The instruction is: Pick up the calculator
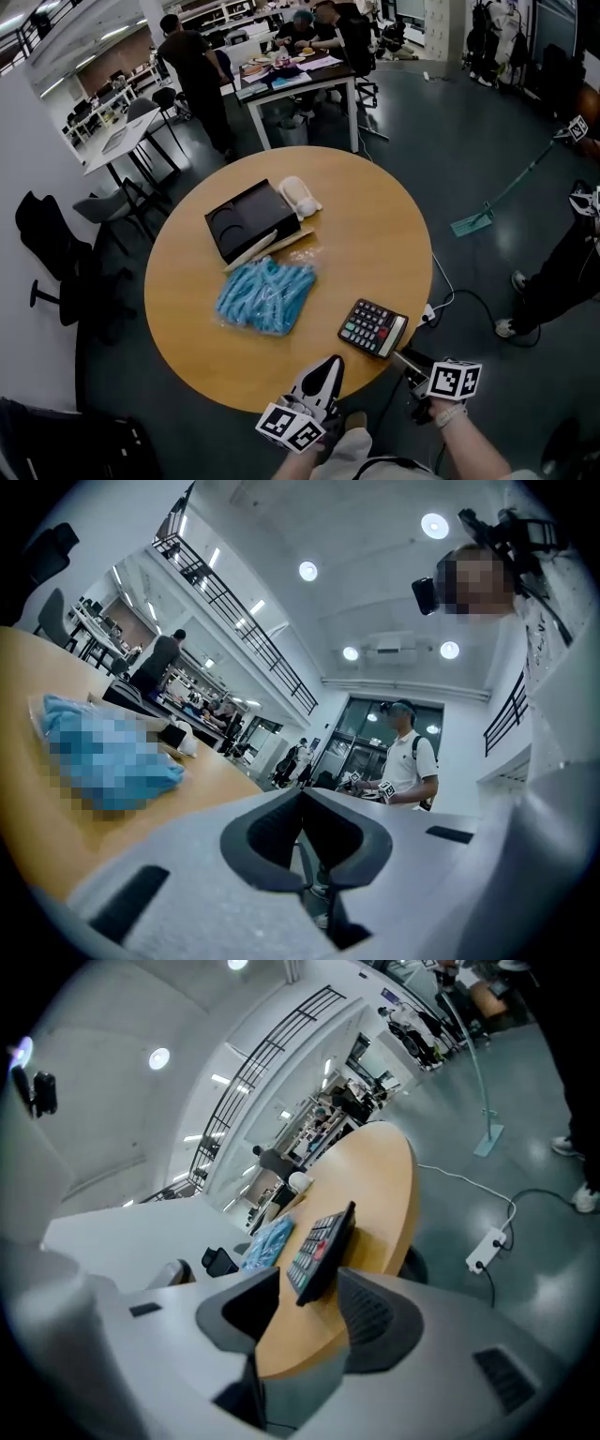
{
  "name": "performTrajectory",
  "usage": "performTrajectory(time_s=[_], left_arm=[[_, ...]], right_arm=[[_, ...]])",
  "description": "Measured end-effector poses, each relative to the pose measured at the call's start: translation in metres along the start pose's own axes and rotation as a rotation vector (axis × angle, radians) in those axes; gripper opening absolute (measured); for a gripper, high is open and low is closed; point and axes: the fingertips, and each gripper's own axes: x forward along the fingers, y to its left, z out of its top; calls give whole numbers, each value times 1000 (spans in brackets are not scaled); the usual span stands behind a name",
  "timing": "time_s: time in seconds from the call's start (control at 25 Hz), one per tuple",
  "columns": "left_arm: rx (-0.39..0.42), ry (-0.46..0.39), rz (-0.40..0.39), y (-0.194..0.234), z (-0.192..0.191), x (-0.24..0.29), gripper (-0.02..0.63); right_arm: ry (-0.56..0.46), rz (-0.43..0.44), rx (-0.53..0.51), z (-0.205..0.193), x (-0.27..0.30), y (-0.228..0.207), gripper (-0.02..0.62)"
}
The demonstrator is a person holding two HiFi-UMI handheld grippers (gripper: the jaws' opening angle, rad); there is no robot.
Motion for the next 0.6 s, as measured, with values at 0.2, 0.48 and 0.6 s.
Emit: performTrajectory(time_s=[0.2,0.48,0.6], left_arm=[[-13,-7,6,18,8,7,5],[-39,-20,38,45,9,13,5],[-53,-20,41,50,9,14,5]], right_arm=[[32,-2,86,7,26,-10,187],[81,-39,170,4,51,-19,187],[132,-42,152,-2,56,-18,186]])
